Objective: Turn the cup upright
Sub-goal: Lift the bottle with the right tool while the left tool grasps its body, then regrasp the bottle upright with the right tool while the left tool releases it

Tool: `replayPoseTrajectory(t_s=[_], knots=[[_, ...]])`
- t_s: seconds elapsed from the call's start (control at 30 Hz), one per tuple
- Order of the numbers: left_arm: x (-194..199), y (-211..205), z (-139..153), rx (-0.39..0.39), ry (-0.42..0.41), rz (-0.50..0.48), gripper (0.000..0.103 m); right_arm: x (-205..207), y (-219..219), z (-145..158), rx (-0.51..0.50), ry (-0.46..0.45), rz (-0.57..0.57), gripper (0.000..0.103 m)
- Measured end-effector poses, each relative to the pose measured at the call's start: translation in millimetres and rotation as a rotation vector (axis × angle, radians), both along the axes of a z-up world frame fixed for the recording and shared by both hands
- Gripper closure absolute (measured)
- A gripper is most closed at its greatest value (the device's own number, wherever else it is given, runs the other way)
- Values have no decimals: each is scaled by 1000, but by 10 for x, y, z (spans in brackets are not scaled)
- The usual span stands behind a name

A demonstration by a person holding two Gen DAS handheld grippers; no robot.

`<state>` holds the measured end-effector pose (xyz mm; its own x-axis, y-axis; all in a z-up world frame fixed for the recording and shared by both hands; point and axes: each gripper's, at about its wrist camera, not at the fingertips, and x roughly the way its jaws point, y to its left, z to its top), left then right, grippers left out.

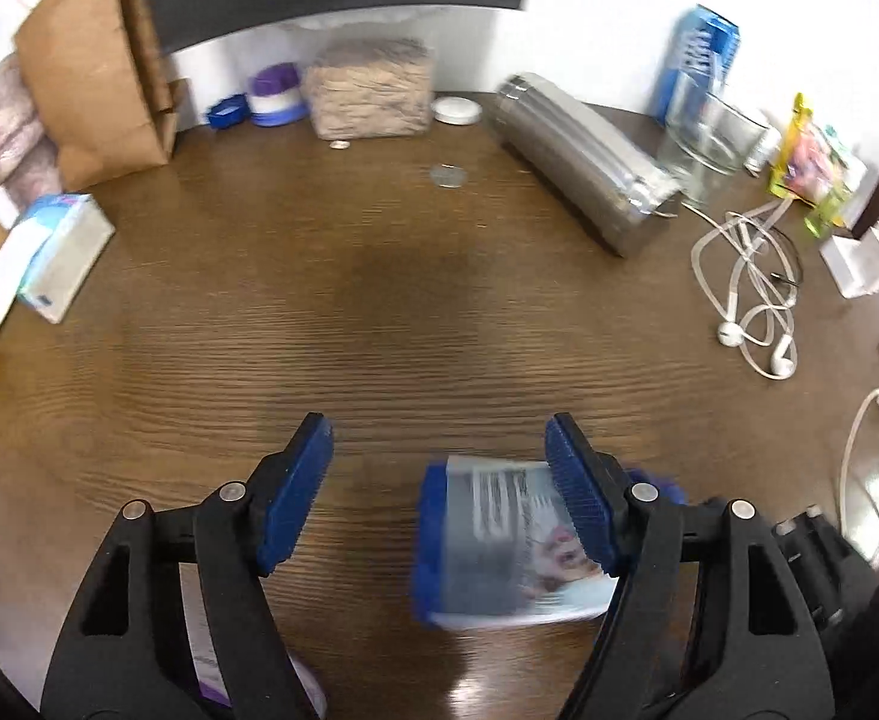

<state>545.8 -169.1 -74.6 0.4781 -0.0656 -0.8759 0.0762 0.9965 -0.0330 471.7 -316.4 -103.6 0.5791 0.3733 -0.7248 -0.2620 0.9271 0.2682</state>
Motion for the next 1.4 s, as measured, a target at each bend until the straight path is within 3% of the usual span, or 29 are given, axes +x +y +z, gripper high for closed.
replayPoseTrajectory(t_s=[0.07, 0.1, 0.17, 0.23, 0.37, 0.47, 0.53, 0.57, 0.63, 0.7, 0.8, 1.03, 1.13, 1.2, 1.3, 1.4], knots=[[-12, 51, -13, -8, 13, 2, 29, 43, -151, -36, 15, 30, -66, 29], [-19, 85, -26, -31, 32, 0, 23, 55, -202, -66, 23, 42, -84, 29], [-51, 123, -15, -82, 47, -14, 19, 35, -318, -102, 45, 68, -140, 29], [-144, 79, 54, -111, 23, -80, 17, 55, -412, -97, 59, 64, -175, 29], [-368, -127, 190, -88, -57, -268, 14, 65, -647, -88, 128, 70, -254, 29], [-462, -359, 134, -90, -18, -426, 13, 79, -843, -123, 221, 100, -302, 29], [-464, -531, -27, -21, 31, -454, 23, 70, -941, -142, 277, 117, -321, 29], [-464, -584, -91, -7, 54, -455, 42, 62, -967, -147, 298, 122, -325, 29], [-441, -684, -242, 44, 88, -426, 43, 59, -953, -142, 314, 122, -315, 29], [-475, -707, -293, 35, 79, -416, 43, 42, -928, -112, 317, 103, -300, 29], [-659, -653, -166, 18, 11, -413, 43, 17, -883, -52, 315, 78, -276, 29], [-1234, -78, 353, -90, -121, -309, 43, -155, -638, 268, 356, -29, -133, 29], [-1540, 215, 534, -142, -183, -275, 43, -293, -437, 467, 477, -73, 19, 28], [-1759, 386, 627, -166, -216, -264, 43, -394, -274, 560, 560, -35, 80, 18], [-2050, 708, 713, -214, -235, -246, 43, -614, 177, 676, 682, 82, 271, 18], [-2201, 916, 708, -250, -230, -227, 43, -832, 631, 725, 703, 186, 385, 18]])
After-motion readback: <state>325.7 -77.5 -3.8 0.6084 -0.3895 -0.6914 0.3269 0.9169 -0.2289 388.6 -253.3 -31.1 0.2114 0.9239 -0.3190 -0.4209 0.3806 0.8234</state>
